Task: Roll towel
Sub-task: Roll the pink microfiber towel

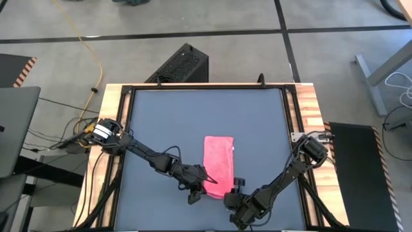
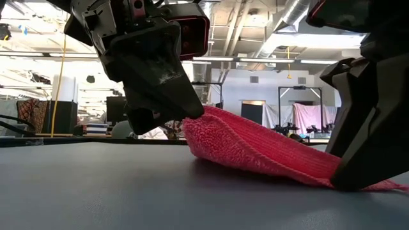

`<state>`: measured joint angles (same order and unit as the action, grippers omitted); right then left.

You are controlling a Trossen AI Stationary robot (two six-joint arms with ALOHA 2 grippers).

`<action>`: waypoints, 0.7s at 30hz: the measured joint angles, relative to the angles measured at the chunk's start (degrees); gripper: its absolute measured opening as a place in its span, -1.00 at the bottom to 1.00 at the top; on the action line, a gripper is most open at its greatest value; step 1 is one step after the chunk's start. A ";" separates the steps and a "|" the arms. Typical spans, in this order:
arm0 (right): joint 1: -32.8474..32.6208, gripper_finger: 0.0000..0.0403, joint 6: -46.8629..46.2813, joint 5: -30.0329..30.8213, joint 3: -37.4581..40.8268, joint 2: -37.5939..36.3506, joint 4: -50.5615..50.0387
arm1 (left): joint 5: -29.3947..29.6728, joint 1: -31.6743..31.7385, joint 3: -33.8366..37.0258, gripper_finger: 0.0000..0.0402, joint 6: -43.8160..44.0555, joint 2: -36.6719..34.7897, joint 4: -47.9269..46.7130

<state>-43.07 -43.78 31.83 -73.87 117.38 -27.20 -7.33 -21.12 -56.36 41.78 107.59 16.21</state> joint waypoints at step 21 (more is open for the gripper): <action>1.60 -0.89 -7.27 -4.32 0.00 -0.36 -2.51 | -0.03 0.00 0.00 -1.00 0.50 0.00 -0.10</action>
<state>-41.47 -51.05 27.52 -73.87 117.02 -29.71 -7.36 -21.12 -56.36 42.28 107.59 16.11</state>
